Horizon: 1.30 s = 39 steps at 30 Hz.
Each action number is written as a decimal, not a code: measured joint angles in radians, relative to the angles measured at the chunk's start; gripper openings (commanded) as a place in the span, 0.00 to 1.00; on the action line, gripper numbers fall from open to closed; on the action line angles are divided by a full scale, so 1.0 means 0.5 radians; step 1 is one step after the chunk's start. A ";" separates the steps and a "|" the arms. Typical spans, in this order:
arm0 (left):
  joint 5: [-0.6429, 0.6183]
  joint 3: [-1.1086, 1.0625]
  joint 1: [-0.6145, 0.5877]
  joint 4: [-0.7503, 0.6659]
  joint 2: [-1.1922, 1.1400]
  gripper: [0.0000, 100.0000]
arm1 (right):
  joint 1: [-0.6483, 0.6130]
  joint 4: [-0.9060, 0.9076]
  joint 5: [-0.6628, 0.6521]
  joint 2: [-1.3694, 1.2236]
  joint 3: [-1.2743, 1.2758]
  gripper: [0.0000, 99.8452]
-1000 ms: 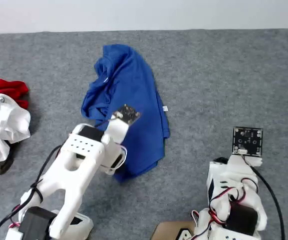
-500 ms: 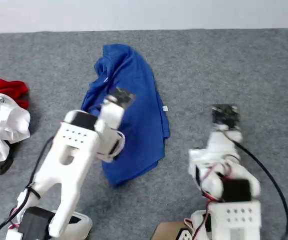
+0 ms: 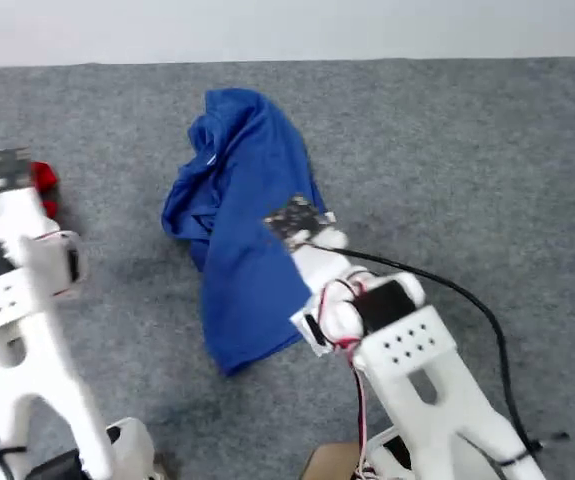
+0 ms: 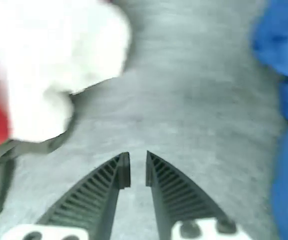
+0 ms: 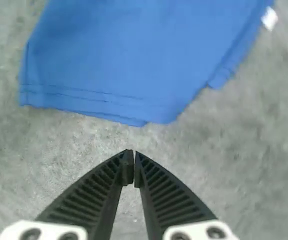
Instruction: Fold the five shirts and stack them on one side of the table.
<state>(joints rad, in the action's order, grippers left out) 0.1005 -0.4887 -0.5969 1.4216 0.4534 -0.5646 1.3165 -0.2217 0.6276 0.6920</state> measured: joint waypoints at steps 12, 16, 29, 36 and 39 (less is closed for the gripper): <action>0.000 -0.212 -0.454 -0.181 0.015 0.06 | -0.497 -0.012 0.445 -0.509 -0.141 0.20; 0.000 -0.236 -0.503 -0.203 0.025 0.06 | -0.681 -0.015 0.654 -0.571 -0.221 0.24; 0.000 -0.239 -0.506 -0.203 0.031 0.06 | -0.875 -0.132 0.908 -1.231 -0.792 0.24; 0.000 -0.239 -0.506 -0.203 0.031 0.06 | -0.896 0.074 0.954 -1.614 -1.145 0.23; 0.000 -0.239 -0.506 -0.203 0.031 0.06 | -0.948 0.169 0.954 -1.728 -1.258 0.23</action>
<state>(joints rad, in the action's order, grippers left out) 0.1005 -0.6084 -0.8500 1.3203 0.4687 -1.0388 1.4009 0.2555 -0.2363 0.0629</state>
